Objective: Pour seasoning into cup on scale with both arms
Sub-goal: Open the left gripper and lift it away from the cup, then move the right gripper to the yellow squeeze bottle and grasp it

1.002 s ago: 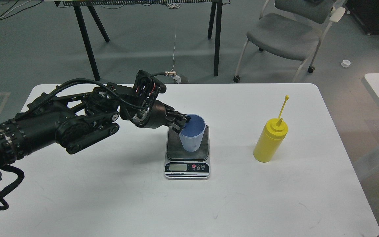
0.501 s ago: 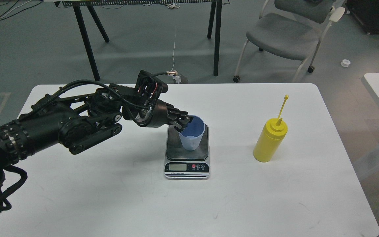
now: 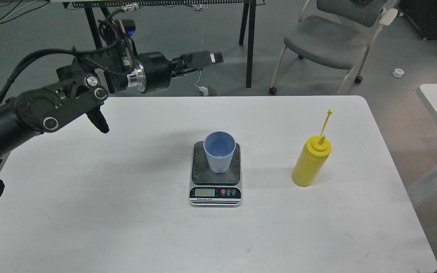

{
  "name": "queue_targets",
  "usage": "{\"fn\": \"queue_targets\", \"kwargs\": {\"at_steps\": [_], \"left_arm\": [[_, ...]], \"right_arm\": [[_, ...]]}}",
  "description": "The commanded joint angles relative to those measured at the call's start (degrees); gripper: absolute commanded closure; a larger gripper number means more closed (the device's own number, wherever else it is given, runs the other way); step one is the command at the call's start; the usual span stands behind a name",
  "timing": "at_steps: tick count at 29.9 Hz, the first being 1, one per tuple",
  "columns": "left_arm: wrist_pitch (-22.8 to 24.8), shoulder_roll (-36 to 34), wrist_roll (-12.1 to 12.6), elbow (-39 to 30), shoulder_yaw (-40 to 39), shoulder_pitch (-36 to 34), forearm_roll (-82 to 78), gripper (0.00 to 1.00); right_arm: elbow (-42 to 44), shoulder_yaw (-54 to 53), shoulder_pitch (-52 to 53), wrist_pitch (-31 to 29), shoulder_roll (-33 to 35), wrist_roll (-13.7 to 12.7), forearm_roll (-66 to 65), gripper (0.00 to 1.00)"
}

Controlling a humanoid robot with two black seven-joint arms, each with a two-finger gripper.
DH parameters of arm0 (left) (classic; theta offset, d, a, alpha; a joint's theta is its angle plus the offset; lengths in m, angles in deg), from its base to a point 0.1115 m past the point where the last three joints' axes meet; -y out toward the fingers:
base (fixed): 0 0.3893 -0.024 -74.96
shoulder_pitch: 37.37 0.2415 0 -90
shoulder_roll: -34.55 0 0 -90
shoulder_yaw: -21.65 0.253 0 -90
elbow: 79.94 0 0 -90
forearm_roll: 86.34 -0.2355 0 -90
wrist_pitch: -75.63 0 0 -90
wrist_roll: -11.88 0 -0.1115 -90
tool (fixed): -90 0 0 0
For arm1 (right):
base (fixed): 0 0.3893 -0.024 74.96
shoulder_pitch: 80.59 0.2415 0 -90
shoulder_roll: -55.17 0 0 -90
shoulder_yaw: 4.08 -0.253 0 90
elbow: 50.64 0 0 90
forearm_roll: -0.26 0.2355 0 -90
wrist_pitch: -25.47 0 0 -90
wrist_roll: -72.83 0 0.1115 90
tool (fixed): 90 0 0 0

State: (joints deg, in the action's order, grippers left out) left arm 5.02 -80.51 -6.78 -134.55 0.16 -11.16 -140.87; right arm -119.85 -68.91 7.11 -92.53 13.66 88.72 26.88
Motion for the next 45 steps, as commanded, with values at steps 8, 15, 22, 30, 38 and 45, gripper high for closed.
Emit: {"fn": "queue_targets", "kwargs": {"at_steps": [8, 15, 22, 30, 38, 45], "left_arm": [[5.30, -0.78, 0.03, 10.58, -6.28, 0.94, 56.07, 0.01], [6.19, -1.48, 0.03, 15.68, -10.94, 1.73, 62.79, 0.01], [6.19, -3.15, 0.12, 15.77, -11.03, 1.56, 62.62, 0.01], [6.19, -4.56, 0.21, 15.42, -11.12, 1.73, 62.62, 0.01], [7.77, -5.70, 0.12, 15.15, -11.29, 1.29, 62.62, 0.01], [7.77, -6.76, 0.21, 14.98, -11.29, 1.38, 62.53, 0.01]], "right_arm": [[-10.25, 0.57, -11.50, 0.00, -14.28, 0.19, -0.43, 0.01], [-9.81, 1.28, -10.45, 0.00, -25.10, -0.34, -2.01, 0.01], [-2.17, 6.90, -5.53, 0.00, -30.20, -0.25, -2.71, 0.01], [3.11, 10.50, -0.34, 0.00, -33.63, 0.01, -5.26, 0.01], [4.78, 13.67, 0.81, 0.00, -38.46, 0.01, -5.96, 0.01], [7.51, 12.80, 1.86, 0.00, -40.49, 0.71, -6.93, 0.01]]}}
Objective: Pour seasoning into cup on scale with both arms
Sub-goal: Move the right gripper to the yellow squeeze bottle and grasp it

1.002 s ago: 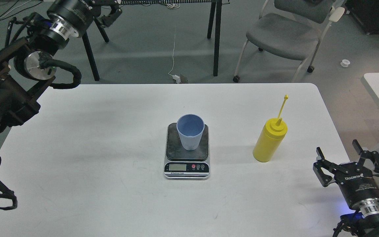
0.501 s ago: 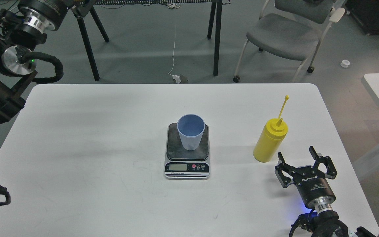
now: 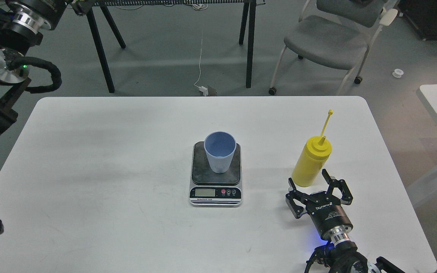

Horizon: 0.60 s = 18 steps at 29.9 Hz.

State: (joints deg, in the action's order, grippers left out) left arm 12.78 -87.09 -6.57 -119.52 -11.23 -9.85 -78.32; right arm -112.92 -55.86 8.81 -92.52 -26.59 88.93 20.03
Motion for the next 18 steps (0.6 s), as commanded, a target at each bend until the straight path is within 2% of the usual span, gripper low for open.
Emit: {"fn": "queue_targets", "kwargs": {"at_steps": [1, 11, 18], "left_arm": [[0.01, -0.18, 0.00, -0.06, 0.09, 0.07, -0.02, 0.01], [0.01, -0.09, 0.00, 0.03, 0.18, -0.02, -0.11, 0.01], [-0.08, -1.76, 0.09, -0.94, 0.70, -0.02, -0.19, 0.01]], "right_arm": [[0.58, -0.43, 0.16, 0.00, -0.24, 0.77, -0.08, 0.01], [1.02, -3.33, 0.42, 0.00, -0.24, 1.03, -0.08, 0.01], [6.64, -3.24, 4.02, 0.00, -3.14, 1.56, -0.17, 0.04]]}}
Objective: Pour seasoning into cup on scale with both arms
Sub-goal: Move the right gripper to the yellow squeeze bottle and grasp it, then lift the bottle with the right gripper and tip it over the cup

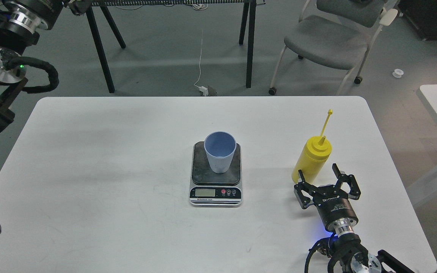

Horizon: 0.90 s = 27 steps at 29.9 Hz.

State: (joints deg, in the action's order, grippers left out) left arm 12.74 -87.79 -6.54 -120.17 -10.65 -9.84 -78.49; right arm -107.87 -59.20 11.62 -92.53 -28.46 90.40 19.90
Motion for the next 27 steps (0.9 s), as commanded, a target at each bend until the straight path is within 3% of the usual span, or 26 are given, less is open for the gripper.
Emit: {"fn": "queue_targets", "kwargs": {"at_steps": [1, 12, 14, 19, 24, 27], "left_arm": [[-0.03, -1.32, 0.14, -0.28, 0.13, 0.07, -0.02, 0.01], [-0.39, -2.20, 0.15, -0.81, -0.31, -0.37, -0.02, 0.01], [-0.39, -2.37, 0.06, -0.81, -0.22, -0.37, -0.02, 0.01], [-0.47, -3.25, -0.03, -0.89, -0.13, -0.37, -0.02, 0.01], [-0.56, -3.95, -0.21, -1.33, -0.40, -0.37, -0.02, 0.01], [-0.65, -4.13, -0.38, -1.95, -0.66, -0.37, -0.02, 0.01]], "right_arm": [[1.59, 0.10, 1.39, 0.00, -1.53, 0.18, -0.04, 0.04], [1.85, -0.43, 4.82, 0.00, -1.80, 1.23, -0.39, 0.09], [2.38, -0.43, 5.87, 0.00, -1.80, 1.41, -0.39, 0.16], [3.35, -0.51, 6.93, 0.00, -2.94, 1.59, -0.48, 0.50], [3.00, -0.51, 8.07, 0.00, -1.98, 3.70, -1.97, 0.58], [1.07, -1.57, 9.56, 0.00, 2.57, 3.96, -5.91, 0.60]]}}
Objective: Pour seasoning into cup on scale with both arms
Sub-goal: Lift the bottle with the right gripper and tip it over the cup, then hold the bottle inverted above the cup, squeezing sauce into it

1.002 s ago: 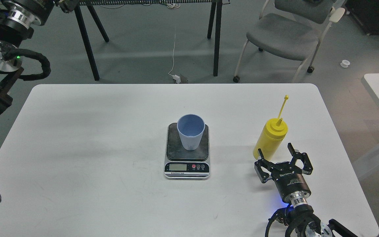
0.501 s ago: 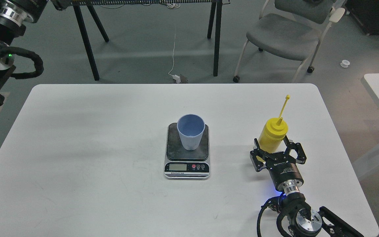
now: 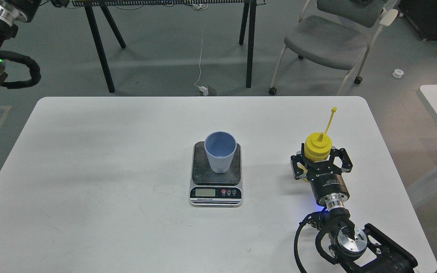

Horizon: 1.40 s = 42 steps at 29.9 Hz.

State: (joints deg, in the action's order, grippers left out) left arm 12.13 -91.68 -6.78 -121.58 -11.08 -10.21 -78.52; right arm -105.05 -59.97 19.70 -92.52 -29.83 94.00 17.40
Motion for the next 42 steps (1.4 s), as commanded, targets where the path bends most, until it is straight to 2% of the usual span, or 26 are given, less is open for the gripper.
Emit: {"fn": "queue_targets", "kwargs": {"at_steps": [1, 7, 10, 13, 15, 22, 29, 31, 37, 42], "left_arm": [[-0.13, -0.24, -0.14, -0.81, -0.31, -0.01, 0.00, 0.01], [0.04, -1.64, -0.32, -1.69, -0.58, 0.70, 0.35, 0.01], [0.39, -1.82, -0.49, -1.69, -0.67, 1.48, 0.53, 0.01], [0.66, -1.82, -2.07, -1.77, -1.54, 2.37, 0.53, 0.01], [0.66, -1.82, -2.17, -1.77, -1.81, 2.54, 0.53, 0.01], [0.66, -1.91, -2.25, -1.77, -1.90, 2.81, 0.53, 0.01], [0.66, -1.91, -2.25, -1.77, -1.90, 3.51, 0.53, 0.01], [0.66, -1.91, -2.25, -1.77, -1.90, 3.60, 0.53, 0.01], [0.66, -2.00, -2.25, -1.77, -2.51, 3.95, 0.53, 0.01], [0.66, -2.00, -2.25, -1.77, -3.04, 4.39, 0.53, 0.01]], "right_arm": [[-3.15, -1.15, 2.71, 0.00, 5.88, 0.36, -6.04, 0.60], [-13.17, -1.33, 9.03, 0.31, 13.53, 0.36, -23.17, 0.61], [-13.62, -0.98, 13.08, 6.27, 13.72, 0.10, -35.74, 0.62], [-13.18, 0.94, 18.35, 10.93, 13.54, -0.08, -48.48, 0.63], [-13.01, 4.19, 22.21, 14.88, 12.67, -0.08, -56.39, 0.63], [-9.94, 18.60, 32.42, 27.55, 8.37, 0.18, -76.88, 0.63], [-2.21, 29.94, 40.15, 32.74, 4.41, 0.80, -97.00, 0.63], [-1.06, 32.67, 42.00, 33.79, 4.40, 1.59, -100.10, 0.63], [0.35, 39.70, 45.35, 36.34, 4.40, 1.59, -106.25, 0.63], [3.86, 41.21, 45.61, 38.36, 4.40, 2.03, -113.37, 0.63]]}}
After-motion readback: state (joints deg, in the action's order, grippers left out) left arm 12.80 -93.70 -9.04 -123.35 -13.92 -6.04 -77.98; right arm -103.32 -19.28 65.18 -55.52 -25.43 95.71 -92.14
